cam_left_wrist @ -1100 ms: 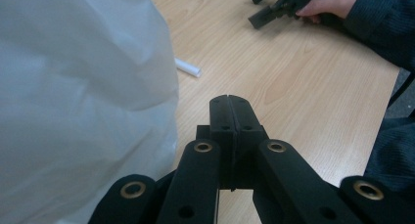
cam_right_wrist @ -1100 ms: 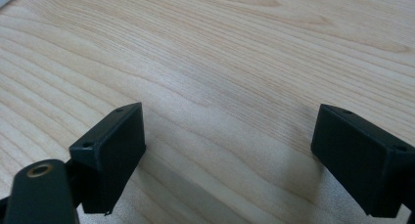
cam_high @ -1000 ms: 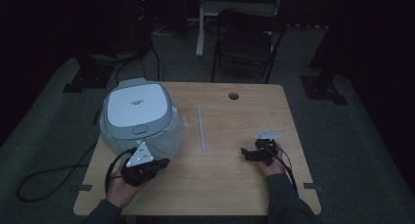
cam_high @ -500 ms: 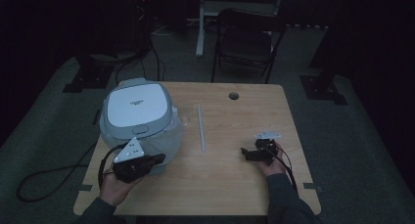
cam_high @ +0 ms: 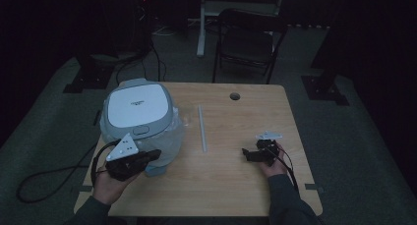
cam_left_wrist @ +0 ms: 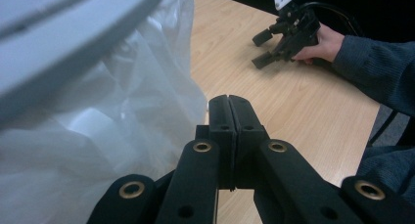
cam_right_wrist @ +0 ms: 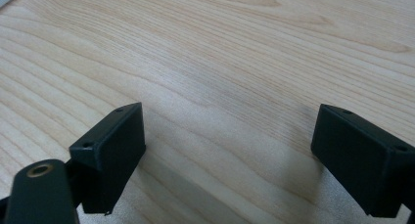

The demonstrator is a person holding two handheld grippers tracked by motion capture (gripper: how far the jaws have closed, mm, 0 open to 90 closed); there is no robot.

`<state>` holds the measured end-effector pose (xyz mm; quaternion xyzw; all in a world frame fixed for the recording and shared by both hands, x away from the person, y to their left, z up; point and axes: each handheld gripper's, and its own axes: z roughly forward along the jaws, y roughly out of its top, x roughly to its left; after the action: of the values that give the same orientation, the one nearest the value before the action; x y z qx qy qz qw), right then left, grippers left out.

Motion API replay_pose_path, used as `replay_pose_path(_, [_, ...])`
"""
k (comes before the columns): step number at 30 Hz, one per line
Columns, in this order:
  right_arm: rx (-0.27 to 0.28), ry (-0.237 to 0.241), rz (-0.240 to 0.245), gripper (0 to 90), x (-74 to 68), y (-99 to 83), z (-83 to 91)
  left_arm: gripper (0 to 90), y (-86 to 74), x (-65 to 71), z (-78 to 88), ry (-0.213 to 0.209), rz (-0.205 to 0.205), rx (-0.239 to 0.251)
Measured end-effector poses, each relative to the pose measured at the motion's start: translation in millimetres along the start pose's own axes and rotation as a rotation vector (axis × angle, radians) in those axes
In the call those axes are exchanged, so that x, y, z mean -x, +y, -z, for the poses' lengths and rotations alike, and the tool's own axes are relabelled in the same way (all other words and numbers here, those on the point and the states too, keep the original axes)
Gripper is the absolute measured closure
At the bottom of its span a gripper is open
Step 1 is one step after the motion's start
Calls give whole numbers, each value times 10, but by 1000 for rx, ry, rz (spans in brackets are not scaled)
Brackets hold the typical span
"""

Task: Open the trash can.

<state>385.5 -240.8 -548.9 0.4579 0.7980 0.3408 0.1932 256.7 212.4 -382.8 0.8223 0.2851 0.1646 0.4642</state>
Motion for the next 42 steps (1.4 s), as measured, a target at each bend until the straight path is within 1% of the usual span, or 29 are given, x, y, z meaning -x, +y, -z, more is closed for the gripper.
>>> replay_pose_path(3, [0,0,-1,118,0,0,0,900,23,-3,39,6,-3,5])
replay_pose_path(4, [0,0,0,118,0,0,0,900,44,-6,81,5,0,19])
replay_pose_path(9, [0,0,-1,118,0,0,0,900,92,-12,161,18,-6,30])
replay_pose_path(12, [0,0,-1,118,0,0,0,900,147,-33,236,22,-7,47])
replay_pose_path(16, [0,0,-1,118,0,0,0,900,174,-48,264,22,-9,53])
replay_pose_path(17, [0,0,-1,118,0,0,0,900,201,-63,288,20,-10,60])
replay_pose_path(21, [1,0,-1,118,0,0,-1,900,255,-80,313,17,-16,58])
replay_pose_path(22, [0,0,-1,118,0,0,0,900,274,-93,325,4,-13,59])
replay_pose_path(29, [1,0,-1,118,0,0,-1,900,354,-147,381,-24,-7,54])
replay_pose_path(30, [1,0,-1,118,0,0,-1,900,393,-176,404,-41,-2,51])
replay_pose_path(32, [0,0,-1,118,0,0,0,900,429,-206,425,-60,2,53])
replay_pose_path(33, [0,0,-1,118,0,0,0,900,429,-206,425,-60,2,53])
replay_pose_path(34, [1,0,-1,118,0,0,-1,900,460,-235,443,-69,3,55])
replay_pose_path(38, [0,0,-1,118,0,0,0,900,490,-272,460,-62,6,53])
replay_pose_path(41, [0,0,-1,118,0,0,0,900,504,-301,476,-48,11,53])
replay_pose_path(42, [0,0,-1,118,0,0,0,900,503,-311,481,-37,12,53])
